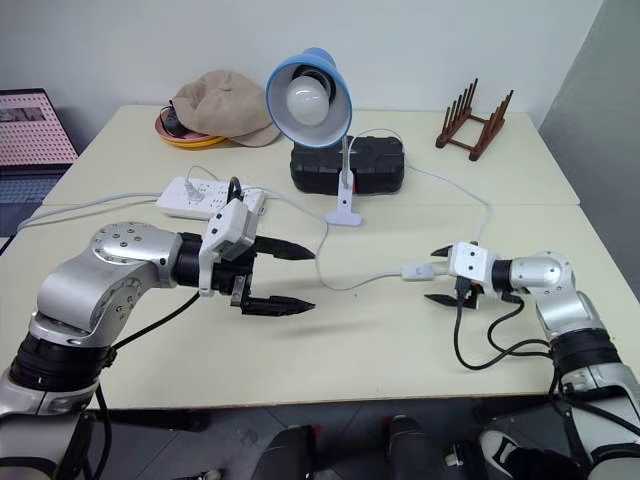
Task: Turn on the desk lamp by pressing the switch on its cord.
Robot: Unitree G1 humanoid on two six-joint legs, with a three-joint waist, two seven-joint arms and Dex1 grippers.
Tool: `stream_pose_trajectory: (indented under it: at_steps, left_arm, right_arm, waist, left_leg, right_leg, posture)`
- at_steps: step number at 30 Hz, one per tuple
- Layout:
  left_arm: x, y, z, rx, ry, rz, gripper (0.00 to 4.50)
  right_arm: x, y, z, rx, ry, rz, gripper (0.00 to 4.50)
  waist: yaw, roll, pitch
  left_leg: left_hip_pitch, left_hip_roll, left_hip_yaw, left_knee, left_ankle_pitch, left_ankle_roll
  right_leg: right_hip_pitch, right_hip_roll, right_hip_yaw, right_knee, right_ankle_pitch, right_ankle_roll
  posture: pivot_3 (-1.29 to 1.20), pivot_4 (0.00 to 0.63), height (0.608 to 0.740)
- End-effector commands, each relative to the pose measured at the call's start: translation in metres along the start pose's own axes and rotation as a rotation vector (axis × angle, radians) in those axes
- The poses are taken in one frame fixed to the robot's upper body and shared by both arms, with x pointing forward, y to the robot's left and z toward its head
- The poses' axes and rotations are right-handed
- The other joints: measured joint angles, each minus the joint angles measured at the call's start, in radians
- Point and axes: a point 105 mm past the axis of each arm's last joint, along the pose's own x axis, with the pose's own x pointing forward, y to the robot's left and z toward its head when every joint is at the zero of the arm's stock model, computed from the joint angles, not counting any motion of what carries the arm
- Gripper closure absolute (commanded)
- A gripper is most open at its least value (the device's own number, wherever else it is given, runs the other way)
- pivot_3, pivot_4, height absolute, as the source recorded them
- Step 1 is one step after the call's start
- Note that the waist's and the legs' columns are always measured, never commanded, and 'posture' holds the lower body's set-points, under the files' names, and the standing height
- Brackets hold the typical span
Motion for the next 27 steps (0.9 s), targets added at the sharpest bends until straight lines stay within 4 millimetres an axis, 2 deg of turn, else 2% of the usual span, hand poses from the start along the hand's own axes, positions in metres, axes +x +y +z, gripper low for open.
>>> stream_pose_trajectory:
  at_steps: [1, 6, 9, 15, 21, 22, 24, 27]
  left_arm:
    - [-0.001, 0.005, 0.010, 0.063, -0.016, 0.013, 0.00]
    - [0.001, 0.006, 0.009, 0.065, -0.027, 0.026, 0.00]
    - [0.000, 0.005, 0.009, 0.061, -0.031, 0.028, 0.00]
    - [0.000, 0.007, 0.007, 0.052, -0.041, 0.053, 0.00]
    - [0.000, 0.005, 0.006, 0.044, -0.043, 0.048, 0.00]
    - [0.000, 0.005, 0.005, 0.043, -0.041, 0.049, 0.00]
    - [0.000, 0.005, -0.001, 0.039, -0.024, 0.051, 0.00]
    - [0.002, 0.004, 0.000, 0.024, -0.037, 0.042, 0.00]
  right_arm:
    - [0.003, -0.010, 0.006, -0.042, -0.011, -0.015, 0.03]
    - [0.006, -0.017, 0.002, -0.046, 0.007, -0.031, 0.03]
    - [0.005, -0.020, 0.000, -0.052, 0.014, -0.030, 0.50]
    - [0.003, -0.020, -0.004, -0.137, 0.055, 0.002, 1.93]
    - [0.004, -0.020, -0.001, -0.152, 0.035, 0.003, 3.30]
    - [0.004, -0.020, -0.001, -0.154, 0.033, 0.002, 3.42]
    - [0.002, -0.016, -0.001, -0.197, 0.042, 0.024, 3.42]
    - [-0.001, -0.017, 0.005, -0.247, 0.025, 0.012, 3.42]
  waist:
    - [0.000, 0.000, 0.000]
    - [0.000, 0.000, 0.000]
    - [0.000, 0.000, 0.000]
    - [0.000, 0.000, 0.000]
    - [0.000, 0.000, 0.000]
    - [0.000, 0.000, 0.000]
    - [0.000, 0.000, 0.000]
    - [0.000, 0.000, 0.000]
  left_leg:
    - [0.000, 0.000, 0.000, 0.000, 0.000, 0.000]
    - [0.000, 0.000, 0.000, 0.000, 0.000, 0.000]
    - [0.000, 0.000, 0.000, 0.000, 0.000, 0.000]
    - [0.000, 0.000, 0.000, 0.000, 0.000, 0.000]
    - [0.000, 0.000, 0.000, 0.000, 0.000, 0.000]
    - [0.000, 0.000, 0.000, 0.000, 0.000, 0.000]
    - [0.000, 0.000, 0.000, 0.000, 0.000, 0.000]
    - [0.000, 0.000, 0.000, 0.000, 0.000, 0.000]
  right_leg:
    - [0.000, 0.000, 0.000, 0.000, 0.001, 0.002]
    - [0.000, 0.000, 0.000, 0.000, 0.001, 0.002]
    - [0.000, 0.000, 0.000, 0.001, 0.001, 0.002]
    - [0.000, 0.000, 0.000, 0.001, 0.001, 0.002]
    - [0.000, 0.000, 0.000, 0.002, 0.001, 0.002]
    - [0.000, 0.000, 0.000, 0.002, 0.001, 0.002]
    - [0.000, 0.000, 0.000, 0.002, 0.001, 0.002]
    - [0.000, 0.000, 0.000, 0.002, 0.001, 0.002]
  posture:
    - [0.00, 0.150, 0.740]
    - [0.00, 0.150, 0.740]
    - [0.00, 0.150, 0.740]
    - [0.00, 0.150, 0.740]
    - [0.00, 0.150, 0.740]
    - [0.00, 0.150, 0.740]
    - [0.00, 0.150, 0.740]
    - [0.00, 0.150, 0.740]
